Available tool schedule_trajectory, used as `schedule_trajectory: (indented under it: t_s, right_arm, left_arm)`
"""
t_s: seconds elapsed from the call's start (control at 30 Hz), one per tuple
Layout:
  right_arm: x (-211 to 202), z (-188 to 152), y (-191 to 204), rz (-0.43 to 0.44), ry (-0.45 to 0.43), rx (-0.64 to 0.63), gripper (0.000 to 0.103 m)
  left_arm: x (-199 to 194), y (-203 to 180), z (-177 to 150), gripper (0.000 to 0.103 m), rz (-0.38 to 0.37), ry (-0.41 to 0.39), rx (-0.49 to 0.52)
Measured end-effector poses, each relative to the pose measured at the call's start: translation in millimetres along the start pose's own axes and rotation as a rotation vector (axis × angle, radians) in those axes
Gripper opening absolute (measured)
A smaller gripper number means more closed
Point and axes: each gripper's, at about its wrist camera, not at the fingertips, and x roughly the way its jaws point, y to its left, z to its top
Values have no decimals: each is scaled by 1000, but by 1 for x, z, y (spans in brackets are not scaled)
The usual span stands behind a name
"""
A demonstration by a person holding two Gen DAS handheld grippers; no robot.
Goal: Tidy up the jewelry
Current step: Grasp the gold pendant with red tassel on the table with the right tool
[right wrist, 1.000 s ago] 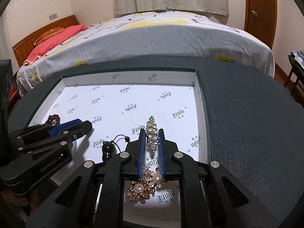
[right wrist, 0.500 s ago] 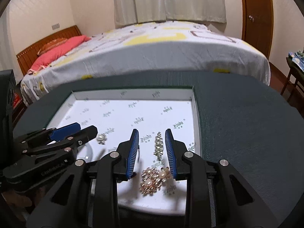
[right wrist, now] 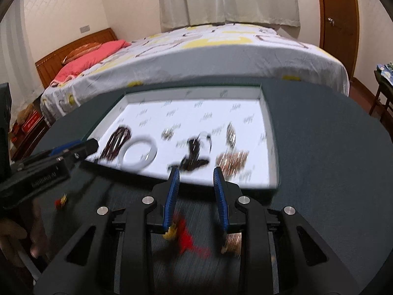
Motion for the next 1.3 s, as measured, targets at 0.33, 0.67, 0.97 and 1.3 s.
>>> schedule_trajectory:
  t_s: [0.33,0.67,0.97,1.3]
  right_arm:
    - [-8,-45,15,25,60,-15,28]
    - [2,-45,24,13,66,-27,32]
    - [18,-46,29,-13,115,-52,35]
    - [13,-49,28,0,116,-58,18]
  left_arm:
    - [-27,22,-55,45,78,54,-27]
    - [-33,49,-72,45,139,61,-86]
    - [-26,59,-74,45,158,81,-104]
    - [-23,65,-76,45,163,94,-117]
